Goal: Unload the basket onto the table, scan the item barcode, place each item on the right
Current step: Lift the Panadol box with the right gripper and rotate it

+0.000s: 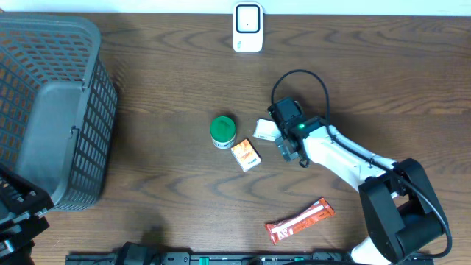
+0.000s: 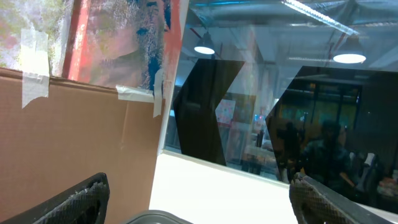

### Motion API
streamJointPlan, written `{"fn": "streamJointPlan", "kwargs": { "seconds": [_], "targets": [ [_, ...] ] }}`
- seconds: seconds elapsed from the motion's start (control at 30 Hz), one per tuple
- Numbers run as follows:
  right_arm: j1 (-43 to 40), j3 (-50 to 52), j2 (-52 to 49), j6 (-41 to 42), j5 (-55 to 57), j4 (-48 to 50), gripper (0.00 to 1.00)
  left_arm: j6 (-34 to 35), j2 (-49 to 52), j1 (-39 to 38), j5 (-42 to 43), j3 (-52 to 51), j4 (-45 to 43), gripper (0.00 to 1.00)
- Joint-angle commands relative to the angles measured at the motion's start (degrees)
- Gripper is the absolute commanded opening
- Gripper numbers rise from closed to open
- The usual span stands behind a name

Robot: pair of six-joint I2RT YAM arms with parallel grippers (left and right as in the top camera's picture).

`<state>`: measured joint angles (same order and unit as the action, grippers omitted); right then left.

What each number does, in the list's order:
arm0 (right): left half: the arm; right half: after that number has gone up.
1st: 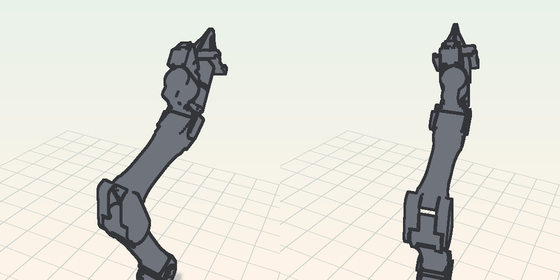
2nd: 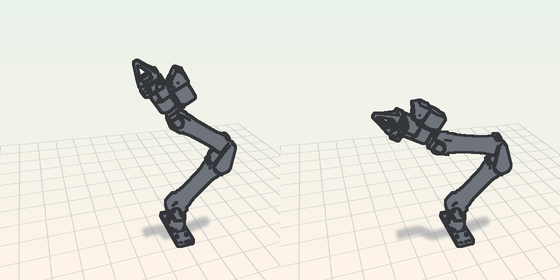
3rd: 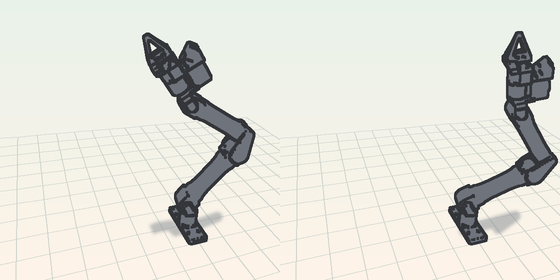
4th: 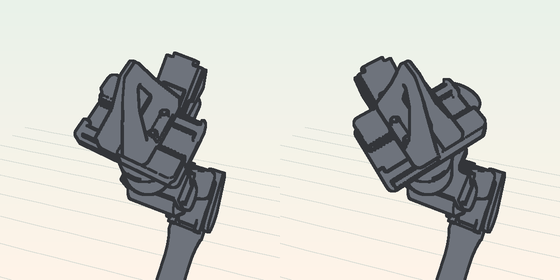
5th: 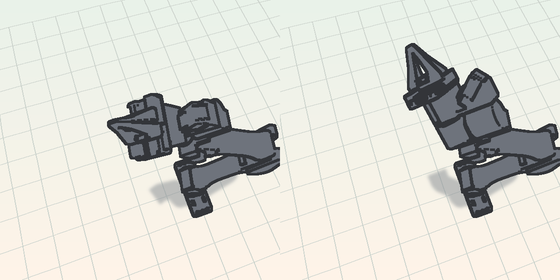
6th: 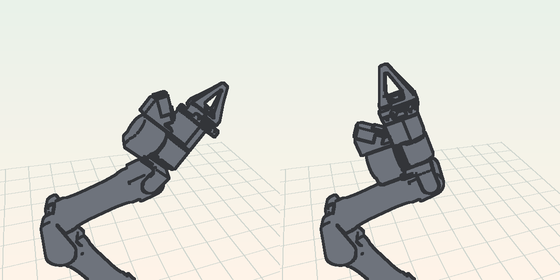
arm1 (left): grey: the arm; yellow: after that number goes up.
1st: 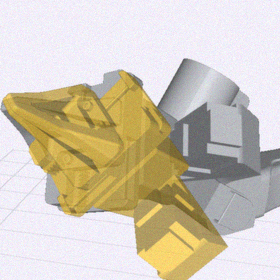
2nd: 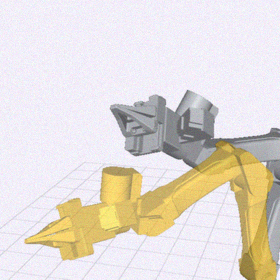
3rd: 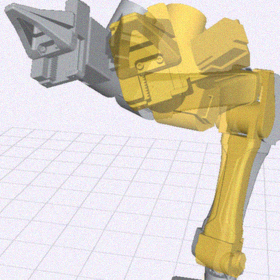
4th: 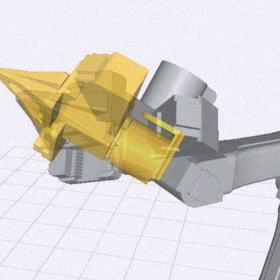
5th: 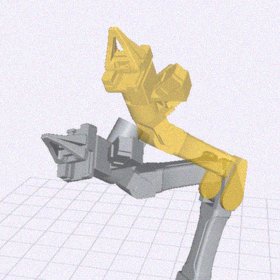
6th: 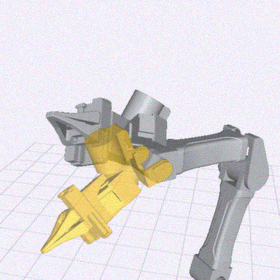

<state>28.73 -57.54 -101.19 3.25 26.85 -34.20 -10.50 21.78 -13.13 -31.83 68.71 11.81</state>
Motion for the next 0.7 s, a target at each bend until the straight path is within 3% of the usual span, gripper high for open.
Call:
{"fn": "streamJointPlan", "kwargs": {
  "seconds": [0.0,0.13,0.33,0.47,0.67],
  "targets": [
    [-2.5,-0.8,1.2,3.1,4.5,0.6,0.98,0.3,-0.3,0.3,-0.1,-0.3,-0.1,0.91],
    [-4.0,-2.1,2.1,5.4,-4.1,-2.1,0.99,0.3,-0.3,0.3,-0.1,-0.3,0.0,0.91],
    [-6.4,-10.1,6.9,23.3,-28.8,-16.9,0.99,0.3,-0.3,0.3,-0.1,-0.3,0.1,0.9],
    [-8.1,-12.2,9.2,25.0,-37.7,-20.5,0.99,0.3,-0.3,0.3,-0.1,-0.7,0.0,0.91],
    [-8.1,-12.1,10.1,26.3,-38.7,-19.4,0.99,0.4,-0.3,0.3,-0.1,-2.2,-1.0,0.91]
  ]
}}
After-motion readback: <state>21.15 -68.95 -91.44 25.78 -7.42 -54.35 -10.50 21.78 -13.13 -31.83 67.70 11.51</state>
